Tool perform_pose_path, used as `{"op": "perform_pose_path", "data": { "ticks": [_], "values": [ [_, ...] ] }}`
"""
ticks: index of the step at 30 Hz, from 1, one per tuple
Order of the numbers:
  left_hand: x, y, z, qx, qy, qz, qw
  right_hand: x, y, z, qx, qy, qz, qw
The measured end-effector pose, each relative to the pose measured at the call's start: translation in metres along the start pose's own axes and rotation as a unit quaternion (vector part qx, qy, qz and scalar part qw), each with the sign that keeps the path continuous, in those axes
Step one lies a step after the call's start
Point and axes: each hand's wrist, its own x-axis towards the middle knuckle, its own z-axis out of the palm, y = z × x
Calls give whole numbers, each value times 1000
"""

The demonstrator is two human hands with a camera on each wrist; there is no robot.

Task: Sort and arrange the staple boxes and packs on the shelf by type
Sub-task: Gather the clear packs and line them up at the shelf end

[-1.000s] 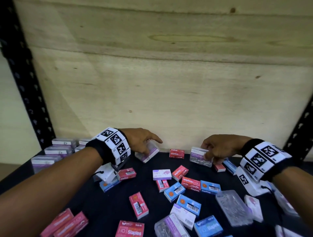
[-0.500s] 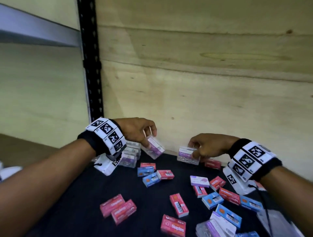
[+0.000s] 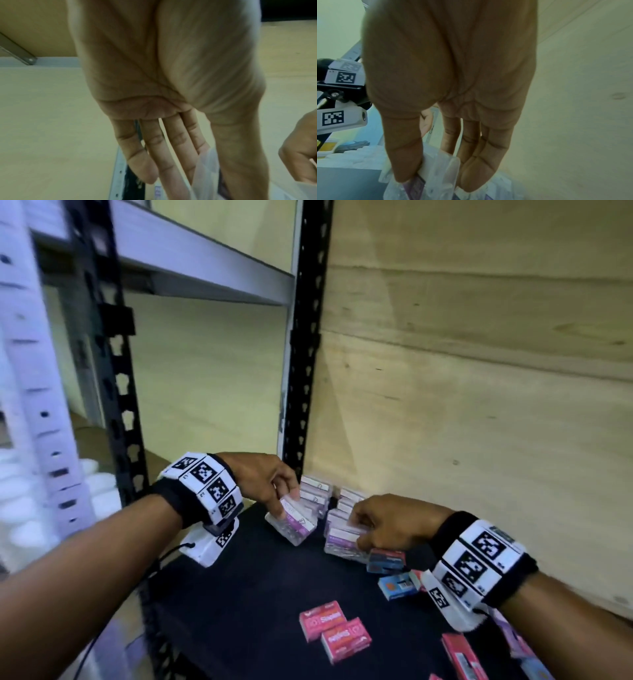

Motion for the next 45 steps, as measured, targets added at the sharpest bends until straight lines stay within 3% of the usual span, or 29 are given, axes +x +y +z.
{"op": "perform_pose_path", "data": {
  "ticks": [8,21,28,34,39,45],
  "values": [
    [5,-26,11,14,-29,-45,998,16,-23,3,-33,-3,6,999],
    [13,-22,16,70,14,-64,995,16,-29,5,-55,-15,22,998],
    [13,-20,19,92,18,-71,993,15,-28,9,-74,13,21,997],
    [5,-16,15,103,42,-79,991,0,-27,5,-62,35,22,997],
    [-13,6,14,151,102,-46,982,-19,-23,-1,-29,17,6,999],
    [-34,44,41,122,7,-33,992,-42,-23,14,29,-65,-3,997]
  ]
}}
